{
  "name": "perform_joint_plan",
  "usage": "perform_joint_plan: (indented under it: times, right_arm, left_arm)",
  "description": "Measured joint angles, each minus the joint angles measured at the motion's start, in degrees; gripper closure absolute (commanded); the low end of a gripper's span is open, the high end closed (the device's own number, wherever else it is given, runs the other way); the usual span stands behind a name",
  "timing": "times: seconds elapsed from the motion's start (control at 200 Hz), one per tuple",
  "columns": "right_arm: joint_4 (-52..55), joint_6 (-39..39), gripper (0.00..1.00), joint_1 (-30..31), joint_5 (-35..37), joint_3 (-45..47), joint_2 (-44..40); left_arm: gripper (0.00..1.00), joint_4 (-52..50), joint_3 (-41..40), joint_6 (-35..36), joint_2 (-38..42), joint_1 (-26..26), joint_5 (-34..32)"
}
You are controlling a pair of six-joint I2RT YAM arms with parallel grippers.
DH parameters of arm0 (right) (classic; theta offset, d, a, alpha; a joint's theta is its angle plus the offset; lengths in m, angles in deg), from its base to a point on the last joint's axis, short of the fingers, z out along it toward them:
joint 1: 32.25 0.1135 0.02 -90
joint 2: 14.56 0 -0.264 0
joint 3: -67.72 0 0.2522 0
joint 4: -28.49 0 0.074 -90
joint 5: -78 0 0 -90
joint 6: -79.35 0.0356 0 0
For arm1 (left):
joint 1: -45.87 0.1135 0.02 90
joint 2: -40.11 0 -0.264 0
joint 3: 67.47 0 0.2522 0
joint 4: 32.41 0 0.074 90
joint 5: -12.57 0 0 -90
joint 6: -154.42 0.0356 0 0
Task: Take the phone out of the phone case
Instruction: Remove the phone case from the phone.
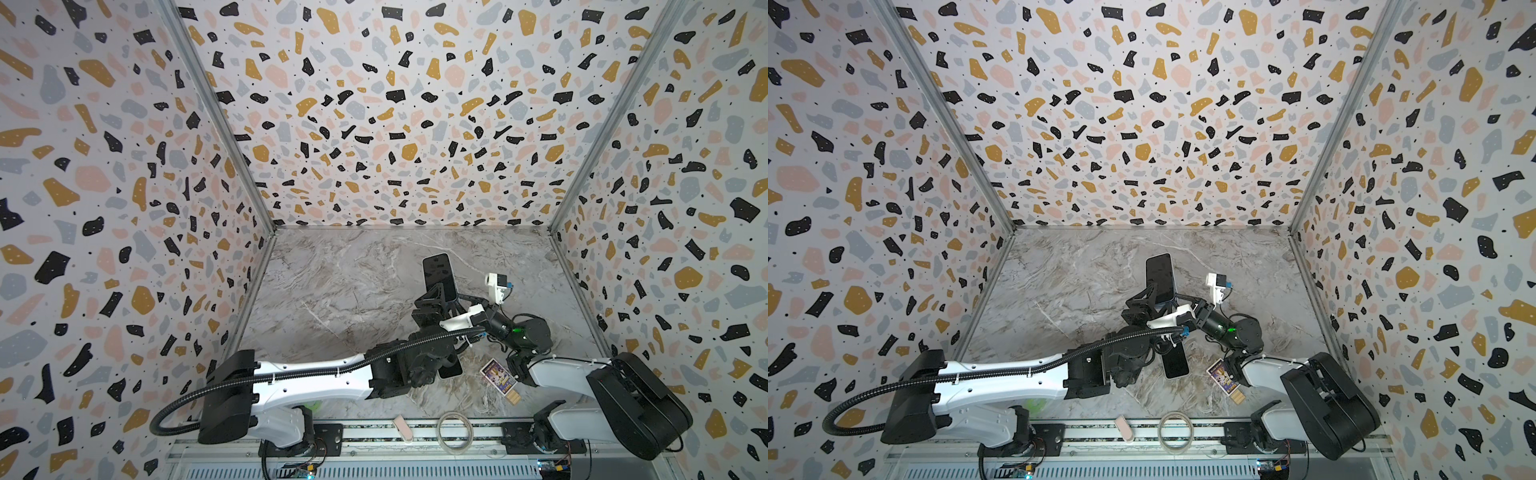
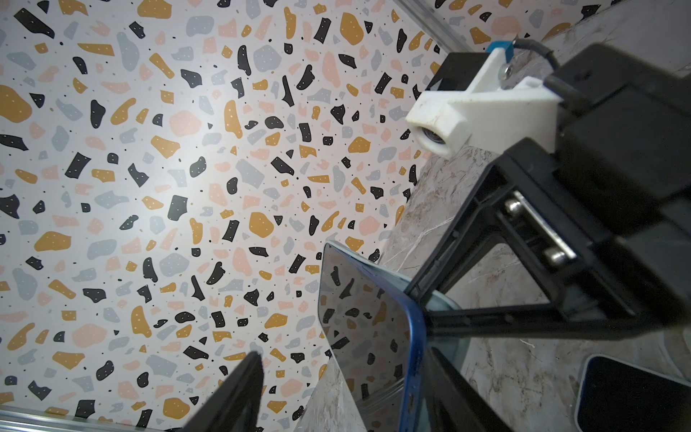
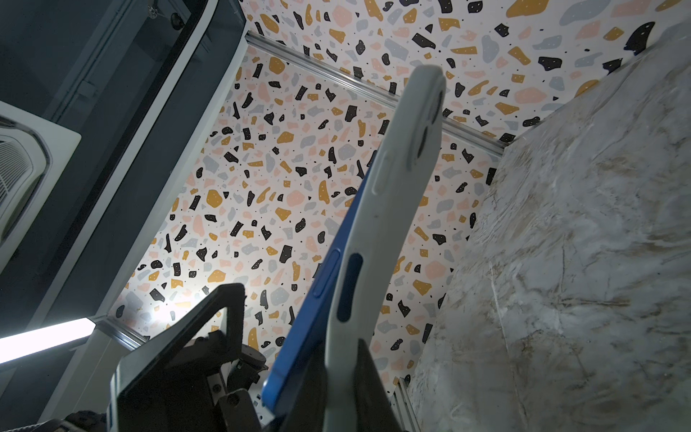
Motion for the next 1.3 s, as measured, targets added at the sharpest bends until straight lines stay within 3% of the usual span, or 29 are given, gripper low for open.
perform_joint_plan:
  times: [0.33,0.741,0.916,1.036,1.302]
  right_arm:
    - [0.0,0.3,1.0,0.4,-0.3,-0.1,0.0]
    - [-0.5,0.5,1.0,0.6,-0.3,-0.8,0.1]
    - [-0.5,0.5,1.0,0.6,-0.4,-1.0,0.1]
    - [-0.5,0.5,1.0,0.7,-0.4,-1.0,0.1]
    - [-0.5,0.1,1.0,1.0,-0.8,-1.0,-1.0]
  left_arm:
    - [0.43,0.2,0.0,1.9,-1.4,0.4,0.2]
    - [0.79,1.3,0.0,3.6,-1.5,0.4,0.4]
    - [0.86,3.0,-1.0,4.4,-1.5,0.3,0.4]
    - [1.0,4.6,-1.9,4.9,-1.4,0.3,0.2]
    - [1.0,8.9,-4.8,5.9,0.8,-0.3,0.2]
